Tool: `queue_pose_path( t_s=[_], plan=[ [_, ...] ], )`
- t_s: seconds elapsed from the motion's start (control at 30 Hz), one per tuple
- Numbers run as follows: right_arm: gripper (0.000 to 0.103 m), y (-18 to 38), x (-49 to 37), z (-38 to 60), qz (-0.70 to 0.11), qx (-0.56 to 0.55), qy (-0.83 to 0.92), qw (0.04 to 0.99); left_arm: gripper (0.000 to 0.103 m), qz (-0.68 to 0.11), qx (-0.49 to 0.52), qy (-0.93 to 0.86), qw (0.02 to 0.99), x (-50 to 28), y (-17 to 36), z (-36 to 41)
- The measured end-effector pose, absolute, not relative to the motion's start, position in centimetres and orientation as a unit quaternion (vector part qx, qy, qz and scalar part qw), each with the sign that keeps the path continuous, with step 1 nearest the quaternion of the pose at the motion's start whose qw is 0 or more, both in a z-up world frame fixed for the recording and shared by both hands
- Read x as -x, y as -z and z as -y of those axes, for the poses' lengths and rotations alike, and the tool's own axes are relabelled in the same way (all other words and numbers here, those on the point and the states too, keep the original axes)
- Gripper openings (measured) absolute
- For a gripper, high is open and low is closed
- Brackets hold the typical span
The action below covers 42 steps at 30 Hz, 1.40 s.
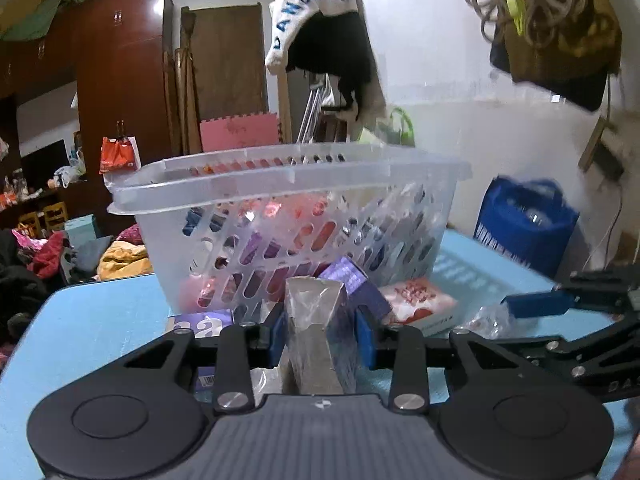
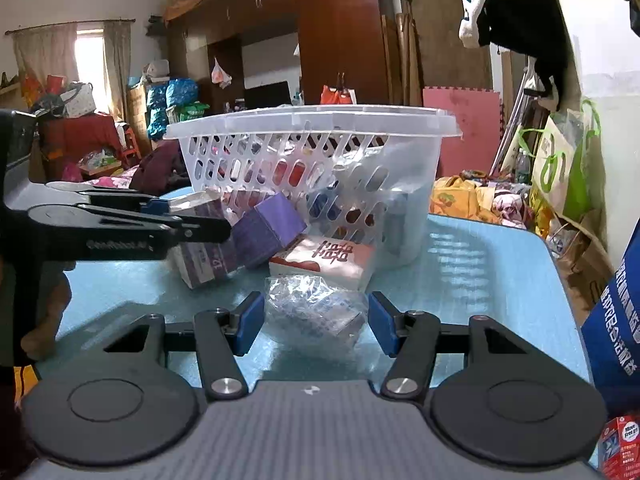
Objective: Organize objects
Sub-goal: 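Grasp the clear plastic bag with the left tool while the right tool grasps the bagged item, then release the clear bag and bagged item into the basket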
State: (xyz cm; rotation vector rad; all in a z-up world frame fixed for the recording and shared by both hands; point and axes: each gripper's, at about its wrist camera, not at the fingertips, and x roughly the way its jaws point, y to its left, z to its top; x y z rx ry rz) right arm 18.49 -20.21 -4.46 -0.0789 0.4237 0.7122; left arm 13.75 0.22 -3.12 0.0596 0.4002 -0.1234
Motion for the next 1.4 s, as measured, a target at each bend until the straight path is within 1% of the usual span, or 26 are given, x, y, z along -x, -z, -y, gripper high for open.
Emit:
queue_pose_path(
  t_s=[0.2, 0.33, 0.5, 0.6, 0.7, 0.8, 0.87, 0.93, 1.0, 1.1, 1.17, 1.2, 1.23, 1.27, 1.3, 1.37, 1.4],
  plan=[
    [0.06, 4.4, -17.9, 21.3, -0.172, 0.012, -0.352, 0.92, 0.04, -0.16, 0.023, 0.093, 0.982, -12.3, 2.6, -2.4],
    [0.06, 4.3, -17.9, 21.6, -0.163, 0.001, -0.353, 0.921, 0.04, -0.14, 0.038, 0.1, 0.984, -11.8, 2.5, -2.7],
    [0.06, 4.4, -18.0, 22.3, -0.152, -0.021, -0.351, 0.924, 0.04, -0.129, 0.047, 0.108, 0.985, -11.6, 2.4, -2.7],
    [0.06, 3.8, -17.2, 22.6, -0.13, -0.02, -0.337, 0.932, 0.04, -0.132, 0.072, 0.116, 0.982, -11.0, 1.9, -3.4],
    [0.06, 0.9, -16.2, 22.9, -0.099, -0.016, -0.344, 0.934, 0.04, -0.1, 0.059, 0.111, 0.987, -9.5, -0.6, -3.2],
    [0.06, -3.8, -16.0, 21.8, -0.062, 0.013, -0.34, 0.938, 0.04, -0.068, 0.05, 0.113, 0.99, -9.6, -5.1, -2.9],
    [0.06, -6.7, -17.2, 20.3, -0.051, 0.039, -0.332, 0.941, 0.041, -0.054, 0.042, 0.1, 0.993, -11.0, -8.0, -2.8],
    [0.06, -8.6, -19.6, 18.6, -0.057, 0.055, -0.329, 0.941, 0.041, -0.065, 0.051, 0.086, 0.993, -13.7, -10.2, -3.1],
    [0.06, -9.4, -22.7, 16.8, -0.087, 0.067, -0.325, 0.939, 0.041, -0.097, 0.063, 0.083, 0.99, -17.1, -11.2, -3.4],
    [0.06, -8.9, -26.7, 14.6, -0.131, 0.082, -0.313, 0.937, 0.041, -0.154, 0.082, 0.066, 0.982, -21.9, -10.5, -4.0],
    [0.06, -8.1, -28.4, 13.6, -0.147, 0.094, -0.31, 0.935, 0.042, -0.18, 0.085, 0.066, 0.978, -24.0, -9.6, -4.1],
    [0.062, -7.7, -28.8, 13.2, -0.148, 0.098, -0.307, 0.935, 0.05, -0.187, 0.081, 0.059, 0.977, -24.7, -9.1, -4.1],
    [0.062, -7.5, -29.0, 13.1, -0.148, 0.1, -0.305, 0.936, 0.066, -0.194, 0.08, 0.05, 0.976, -25.3, -8.7, -4.0],
    [0.071, -7.2, -29.2, 12.9, -0.151, 0.101, -0.303, 0.936, 0.071, -0.198, 0.082, 0.046, 0.976, -25.6, -8.4, -4.1],
    [0.084, -7.0, -29.3, 12.7, -0.154, 0.102, -0.301, 0.935, 0.074, -0.199, 0.084, 0.046, 0.975, -25.5, -8.1, -4.1],
    [0.093, -6.9, -28.4, 13.1, -0.146, 0.106, -0.299, 0.937, 0.074, -0.193, 0.075, 0.049, 0.977, -24.7, -8.2, -4.1],
    [0.094, -7.0, -27.9, 13.3, -0.142, 0.109, -0.297, 0.938, 0.074, -0.186, 0.066, 0.045, 0.979, -24.0, -8.3, -4.1]
  ],
)
